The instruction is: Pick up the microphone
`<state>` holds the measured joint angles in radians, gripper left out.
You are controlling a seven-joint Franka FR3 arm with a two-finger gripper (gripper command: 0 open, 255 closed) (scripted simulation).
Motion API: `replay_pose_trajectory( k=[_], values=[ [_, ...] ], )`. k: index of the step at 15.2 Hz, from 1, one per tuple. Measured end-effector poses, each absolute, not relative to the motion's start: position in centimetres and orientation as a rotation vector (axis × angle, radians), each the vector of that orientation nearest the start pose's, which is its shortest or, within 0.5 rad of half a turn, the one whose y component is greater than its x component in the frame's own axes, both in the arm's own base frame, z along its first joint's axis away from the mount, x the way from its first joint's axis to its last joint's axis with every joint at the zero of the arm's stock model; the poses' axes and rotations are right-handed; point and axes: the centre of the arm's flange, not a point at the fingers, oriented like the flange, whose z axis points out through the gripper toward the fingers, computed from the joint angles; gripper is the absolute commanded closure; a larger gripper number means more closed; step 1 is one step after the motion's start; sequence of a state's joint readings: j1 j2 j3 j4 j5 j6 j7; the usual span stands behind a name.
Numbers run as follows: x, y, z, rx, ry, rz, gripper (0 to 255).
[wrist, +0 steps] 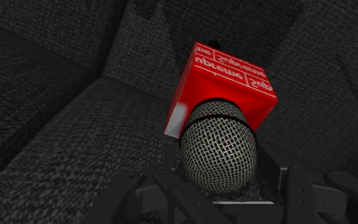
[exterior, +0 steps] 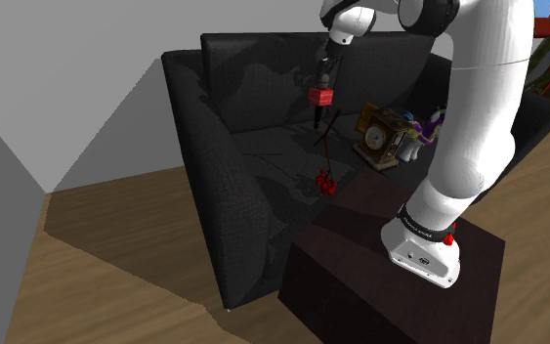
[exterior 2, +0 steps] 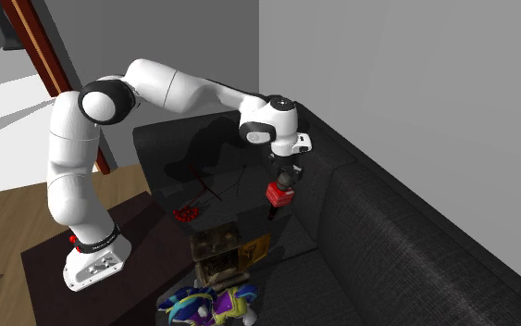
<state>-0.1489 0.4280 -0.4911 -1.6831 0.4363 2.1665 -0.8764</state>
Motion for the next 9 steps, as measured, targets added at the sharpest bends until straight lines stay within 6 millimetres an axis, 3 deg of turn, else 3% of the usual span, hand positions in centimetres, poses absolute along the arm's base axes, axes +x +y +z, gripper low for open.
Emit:
replay_pose_trajectory(
  k=[9],
  values=[
    [56.9,-35.8,43.2,-3.074,-0.091,-0.322,255]
  ],
)
